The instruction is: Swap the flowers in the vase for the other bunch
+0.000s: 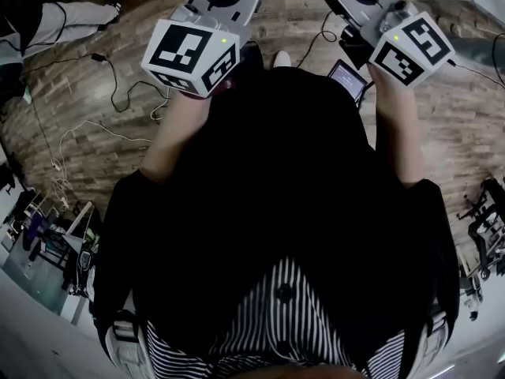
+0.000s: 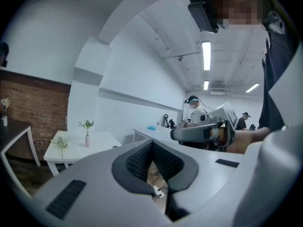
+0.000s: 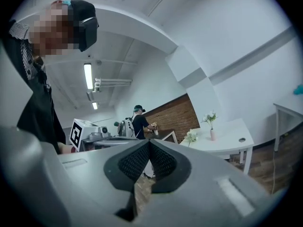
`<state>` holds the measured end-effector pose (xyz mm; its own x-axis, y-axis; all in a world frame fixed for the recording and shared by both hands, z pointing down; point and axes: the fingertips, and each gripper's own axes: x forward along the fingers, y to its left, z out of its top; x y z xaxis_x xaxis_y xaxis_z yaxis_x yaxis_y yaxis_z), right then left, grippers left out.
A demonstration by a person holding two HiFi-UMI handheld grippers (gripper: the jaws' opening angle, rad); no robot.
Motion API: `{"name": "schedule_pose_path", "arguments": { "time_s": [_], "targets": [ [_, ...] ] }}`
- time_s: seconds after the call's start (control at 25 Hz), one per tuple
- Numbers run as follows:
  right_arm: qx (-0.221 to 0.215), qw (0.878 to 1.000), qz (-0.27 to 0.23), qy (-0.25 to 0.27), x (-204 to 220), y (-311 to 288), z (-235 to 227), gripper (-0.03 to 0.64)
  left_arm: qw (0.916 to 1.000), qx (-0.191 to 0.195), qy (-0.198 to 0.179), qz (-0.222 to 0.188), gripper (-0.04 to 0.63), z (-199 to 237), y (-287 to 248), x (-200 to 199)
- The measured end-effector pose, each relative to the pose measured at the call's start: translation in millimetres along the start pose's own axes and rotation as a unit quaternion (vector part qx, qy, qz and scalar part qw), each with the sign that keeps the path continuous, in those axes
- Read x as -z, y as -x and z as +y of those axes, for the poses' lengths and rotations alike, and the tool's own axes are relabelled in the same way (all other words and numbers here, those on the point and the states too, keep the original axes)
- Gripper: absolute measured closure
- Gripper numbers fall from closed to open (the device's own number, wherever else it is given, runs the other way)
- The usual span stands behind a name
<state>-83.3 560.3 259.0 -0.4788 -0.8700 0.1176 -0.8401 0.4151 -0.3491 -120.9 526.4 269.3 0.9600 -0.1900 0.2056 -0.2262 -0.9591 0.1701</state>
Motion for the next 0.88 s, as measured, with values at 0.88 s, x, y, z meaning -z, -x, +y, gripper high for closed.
{"name": "schedule_pose_path", "arguments": {
  "time_s": [0.88],
  "targets": [
    [0.062,0.998,0.022,0.023,-44,-109,-72,0.615,0.9965,0.074,0.034,-0.015,0.589,128,-65,-31]
  ]
}}
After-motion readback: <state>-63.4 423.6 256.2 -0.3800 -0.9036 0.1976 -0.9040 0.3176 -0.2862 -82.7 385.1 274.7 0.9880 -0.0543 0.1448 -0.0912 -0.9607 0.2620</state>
